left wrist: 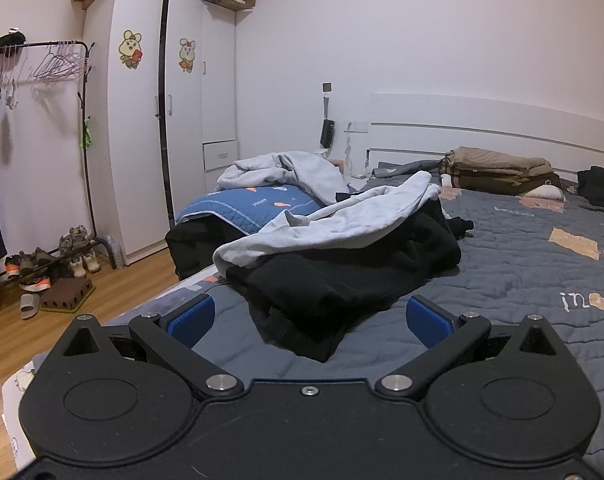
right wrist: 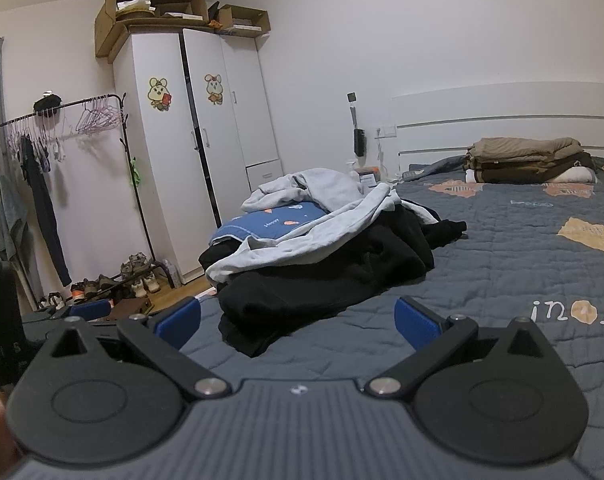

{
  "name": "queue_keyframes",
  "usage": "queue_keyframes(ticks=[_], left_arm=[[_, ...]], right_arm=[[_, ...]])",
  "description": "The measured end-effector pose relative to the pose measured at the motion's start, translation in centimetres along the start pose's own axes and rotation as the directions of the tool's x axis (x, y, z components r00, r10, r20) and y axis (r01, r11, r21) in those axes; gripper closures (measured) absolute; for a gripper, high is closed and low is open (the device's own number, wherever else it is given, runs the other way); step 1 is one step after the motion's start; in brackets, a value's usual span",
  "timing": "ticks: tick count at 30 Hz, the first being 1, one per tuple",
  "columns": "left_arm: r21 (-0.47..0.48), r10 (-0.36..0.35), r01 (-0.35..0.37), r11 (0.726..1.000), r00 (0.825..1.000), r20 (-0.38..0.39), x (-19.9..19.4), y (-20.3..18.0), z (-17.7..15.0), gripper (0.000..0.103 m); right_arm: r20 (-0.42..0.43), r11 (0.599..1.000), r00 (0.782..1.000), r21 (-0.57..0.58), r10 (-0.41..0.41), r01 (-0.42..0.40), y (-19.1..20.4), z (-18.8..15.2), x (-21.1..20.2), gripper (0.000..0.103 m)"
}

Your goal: Fold clothes

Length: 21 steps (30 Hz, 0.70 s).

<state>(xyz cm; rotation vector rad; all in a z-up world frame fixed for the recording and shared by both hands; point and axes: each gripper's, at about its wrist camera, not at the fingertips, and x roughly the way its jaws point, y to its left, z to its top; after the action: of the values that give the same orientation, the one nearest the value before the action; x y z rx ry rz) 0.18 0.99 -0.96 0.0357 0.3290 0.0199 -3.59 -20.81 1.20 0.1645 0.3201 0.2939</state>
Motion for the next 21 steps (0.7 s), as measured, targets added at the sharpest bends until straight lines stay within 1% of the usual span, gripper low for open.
queue_keyframes(ticks=[21], left_arm=[[0.000,0.002,-0.002,1.000,1.000,-0.012,-0.22,-0.19,0.47,0.000]], right_arm=[[0.005,1.000,1.000,-0.001,0.001,-0.001,0.10,-0.04,-0.11,0.000]])
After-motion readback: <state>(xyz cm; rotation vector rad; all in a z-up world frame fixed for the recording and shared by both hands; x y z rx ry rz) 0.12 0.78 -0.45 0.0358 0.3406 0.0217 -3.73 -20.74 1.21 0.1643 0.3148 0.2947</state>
